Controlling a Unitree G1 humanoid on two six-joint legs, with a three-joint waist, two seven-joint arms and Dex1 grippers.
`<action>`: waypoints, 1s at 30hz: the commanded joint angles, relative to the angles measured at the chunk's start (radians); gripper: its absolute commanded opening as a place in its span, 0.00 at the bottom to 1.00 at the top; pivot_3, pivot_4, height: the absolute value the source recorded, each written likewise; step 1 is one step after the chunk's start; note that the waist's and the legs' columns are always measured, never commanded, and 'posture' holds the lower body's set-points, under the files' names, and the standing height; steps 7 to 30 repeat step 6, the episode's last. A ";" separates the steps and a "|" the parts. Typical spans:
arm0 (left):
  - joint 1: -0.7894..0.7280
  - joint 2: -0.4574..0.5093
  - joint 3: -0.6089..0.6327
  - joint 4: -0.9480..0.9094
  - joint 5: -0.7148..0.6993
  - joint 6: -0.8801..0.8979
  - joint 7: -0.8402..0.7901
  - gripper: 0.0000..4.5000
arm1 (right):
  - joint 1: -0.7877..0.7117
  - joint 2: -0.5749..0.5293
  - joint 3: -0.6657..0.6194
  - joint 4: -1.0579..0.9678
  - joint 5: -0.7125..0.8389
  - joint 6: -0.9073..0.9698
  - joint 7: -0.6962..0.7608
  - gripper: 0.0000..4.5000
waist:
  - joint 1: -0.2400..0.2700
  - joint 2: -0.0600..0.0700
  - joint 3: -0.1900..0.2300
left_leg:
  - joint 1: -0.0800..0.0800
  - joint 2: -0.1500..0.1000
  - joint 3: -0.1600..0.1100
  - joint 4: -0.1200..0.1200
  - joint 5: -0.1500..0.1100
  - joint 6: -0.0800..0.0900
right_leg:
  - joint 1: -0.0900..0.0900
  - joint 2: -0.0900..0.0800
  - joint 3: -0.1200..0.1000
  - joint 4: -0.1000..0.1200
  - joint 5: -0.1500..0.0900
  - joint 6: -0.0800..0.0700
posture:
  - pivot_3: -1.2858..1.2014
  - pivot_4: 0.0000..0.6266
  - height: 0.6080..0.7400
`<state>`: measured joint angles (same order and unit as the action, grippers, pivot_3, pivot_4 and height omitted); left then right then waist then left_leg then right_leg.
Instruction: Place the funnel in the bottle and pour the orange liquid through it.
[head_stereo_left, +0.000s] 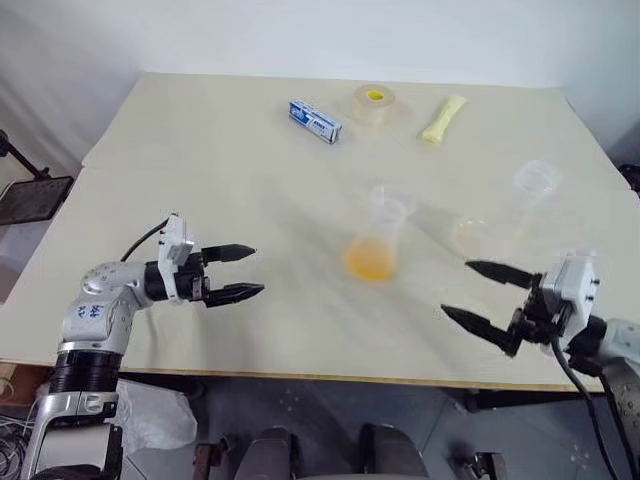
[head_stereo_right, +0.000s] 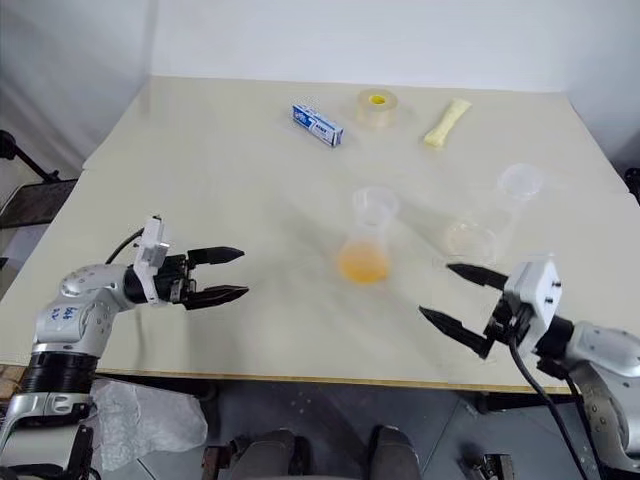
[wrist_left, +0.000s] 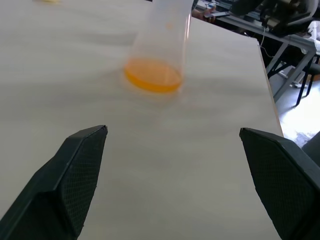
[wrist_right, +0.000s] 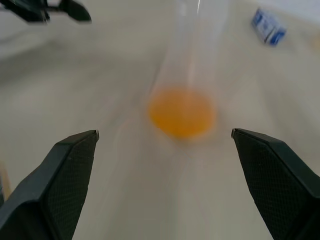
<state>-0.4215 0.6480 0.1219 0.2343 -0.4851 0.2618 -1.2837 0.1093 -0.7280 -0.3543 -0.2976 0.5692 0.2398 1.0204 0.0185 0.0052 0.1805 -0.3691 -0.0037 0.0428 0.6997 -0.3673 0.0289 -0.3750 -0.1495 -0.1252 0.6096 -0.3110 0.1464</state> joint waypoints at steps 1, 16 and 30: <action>0.020 -0.006 0.031 -0.058 0.002 -0.101 0.001 1.00 | -0.014 0.023 -0.003 0.062 -0.014 -0.061 0.011 0.99 | 0.004 0.000 0.000 | 0.000 0.000 0.000 0.000 0.000 0.000 | 0.000 0.000 0.000 0.000 0.000 0.000 | 0.52 0.24 1.00; 0.040 -0.015 0.042 -0.084 -0.006 -0.141 0.038 1.00 | -0.028 0.032 0.011 0.075 -0.016 -0.069 0.011 0.99 | 0.005 0.000 0.000 | 0.000 0.001 0.000 0.000 0.000 0.000 | 0.000 0.000 0.000 0.000 0.000 0.000 | 0.52 0.24 1.00; 0.040 -0.015 0.042 -0.084 -0.006 -0.141 0.038 1.00 | -0.028 0.032 0.011 0.075 -0.016 -0.069 0.011 0.99 | 0.005 0.000 0.000 | 0.000 0.001 0.000 0.000 0.000 0.000 | 0.000 0.000 0.000 0.000 0.000 0.000 | 0.52 0.24 1.00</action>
